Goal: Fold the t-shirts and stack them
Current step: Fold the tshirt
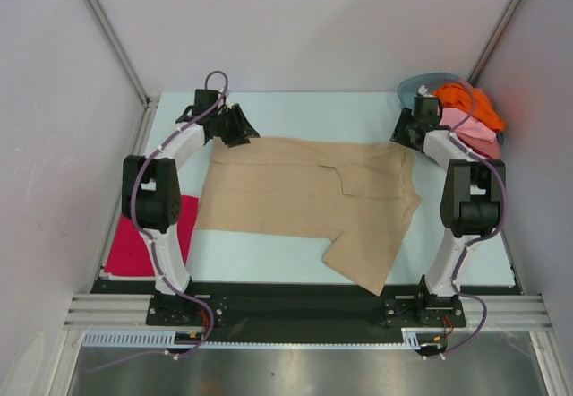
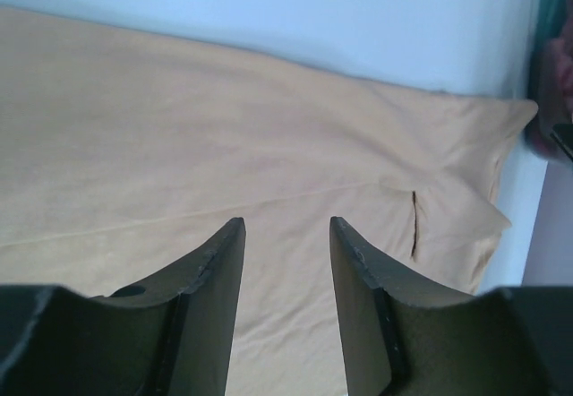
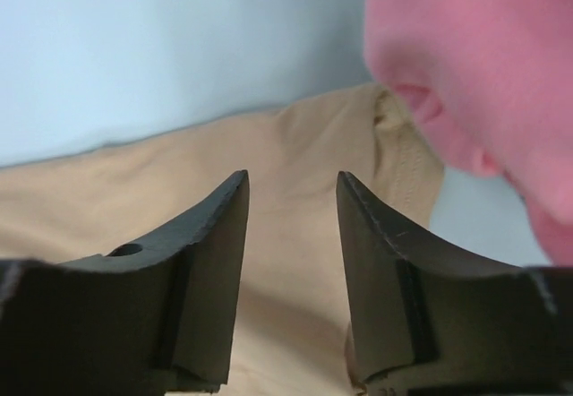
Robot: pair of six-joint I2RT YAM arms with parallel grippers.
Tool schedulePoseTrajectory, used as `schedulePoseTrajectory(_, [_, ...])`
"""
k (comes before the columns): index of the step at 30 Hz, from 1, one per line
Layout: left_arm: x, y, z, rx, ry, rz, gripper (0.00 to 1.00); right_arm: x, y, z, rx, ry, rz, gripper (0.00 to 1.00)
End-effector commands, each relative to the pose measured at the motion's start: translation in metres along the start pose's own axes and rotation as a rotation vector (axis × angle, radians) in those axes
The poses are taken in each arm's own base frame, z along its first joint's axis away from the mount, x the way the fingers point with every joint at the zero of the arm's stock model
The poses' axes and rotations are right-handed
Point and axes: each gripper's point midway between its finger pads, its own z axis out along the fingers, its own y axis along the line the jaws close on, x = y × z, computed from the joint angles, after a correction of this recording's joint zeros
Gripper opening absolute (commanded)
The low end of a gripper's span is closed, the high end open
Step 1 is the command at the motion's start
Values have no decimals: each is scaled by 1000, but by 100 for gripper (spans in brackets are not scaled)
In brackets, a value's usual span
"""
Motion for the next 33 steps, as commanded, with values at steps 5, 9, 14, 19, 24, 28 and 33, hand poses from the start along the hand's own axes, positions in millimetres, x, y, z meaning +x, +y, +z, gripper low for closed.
schedulePoseTrajectory(5, [-30, 31, 21, 34, 2, -110, 47, -14, -13, 29, 92, -6, -68, 37])
schedulePoseTrajectory(9, [-26, 50, 28, -7, 8, -144, 46, -2, -25, 46, 147, 55, -88, 35])
schedulePoseTrajectory(14, [-29, 63, 31, -42, -7, -150, 47, 9, -39, 68, 218, 115, -102, 35])
schedulePoseTrajectory(19, [-34, 78, 37, -57, -2, -182, 47, 13, -61, 86, 343, 151, -176, 36])
schedulePoseTrajectory(24, [-45, 80, 24, -85, -52, -171, 47, 7, -82, 97, 458, 145, -247, 37])
schedulePoseTrajectory(28, [-58, 56, -5, -54, -122, -160, 47, -9, -84, 106, 481, 98, -288, 40])
schedulePoseTrajectory(33, [-45, 24, -79, -53, -257, -114, 50, -43, -33, 75, 492, -47, -398, 56])
